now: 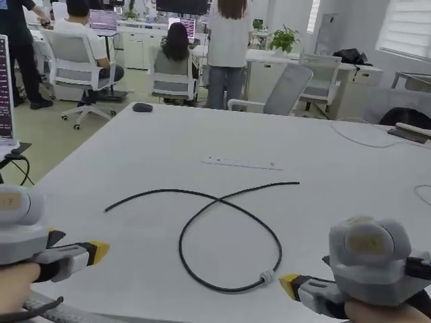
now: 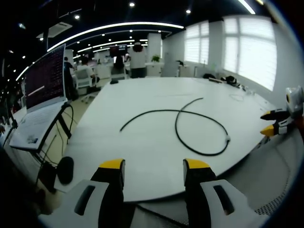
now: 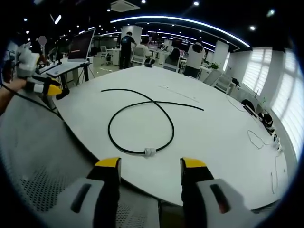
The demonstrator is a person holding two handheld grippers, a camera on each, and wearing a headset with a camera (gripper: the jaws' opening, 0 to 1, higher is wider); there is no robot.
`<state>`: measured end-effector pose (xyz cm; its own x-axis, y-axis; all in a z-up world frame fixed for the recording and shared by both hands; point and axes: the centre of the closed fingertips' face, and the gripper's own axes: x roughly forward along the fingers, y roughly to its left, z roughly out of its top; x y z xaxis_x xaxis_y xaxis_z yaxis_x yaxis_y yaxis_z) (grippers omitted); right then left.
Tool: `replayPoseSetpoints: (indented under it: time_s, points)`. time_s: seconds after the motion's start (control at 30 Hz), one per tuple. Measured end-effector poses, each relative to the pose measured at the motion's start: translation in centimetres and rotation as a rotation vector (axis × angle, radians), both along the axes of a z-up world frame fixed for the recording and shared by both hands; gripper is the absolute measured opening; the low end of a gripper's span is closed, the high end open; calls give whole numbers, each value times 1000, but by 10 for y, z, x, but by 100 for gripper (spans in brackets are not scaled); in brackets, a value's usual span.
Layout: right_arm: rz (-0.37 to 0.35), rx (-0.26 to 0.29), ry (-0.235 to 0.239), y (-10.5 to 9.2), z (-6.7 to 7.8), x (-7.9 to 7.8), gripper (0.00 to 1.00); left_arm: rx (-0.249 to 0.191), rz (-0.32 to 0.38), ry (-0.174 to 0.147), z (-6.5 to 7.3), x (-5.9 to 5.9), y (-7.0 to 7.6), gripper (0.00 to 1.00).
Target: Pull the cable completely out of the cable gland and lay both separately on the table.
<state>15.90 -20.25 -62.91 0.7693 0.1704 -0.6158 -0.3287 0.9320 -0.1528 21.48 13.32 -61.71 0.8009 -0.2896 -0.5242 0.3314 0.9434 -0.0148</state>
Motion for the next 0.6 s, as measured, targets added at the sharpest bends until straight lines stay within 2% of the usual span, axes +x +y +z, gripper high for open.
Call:
replayPoseSetpoints:
  time_s: [0.43, 0.47, 0.53, 0.6]
  points:
    - [2, 9, -4, 0, 0, 0, 52, -1, 16, -8, 2, 0, 2, 50]
    - [-4, 12, -8, 0, 1, 0, 52, 17, 11, -12, 2, 0, 2, 51]
    - [0, 13, -15, 0, 2, 0, 52, 15, 14, -15, 2, -1, 2, 50]
    - [6, 16, -12, 1, 1, 0, 52, 30, 15, -3, 0, -1, 3, 50]
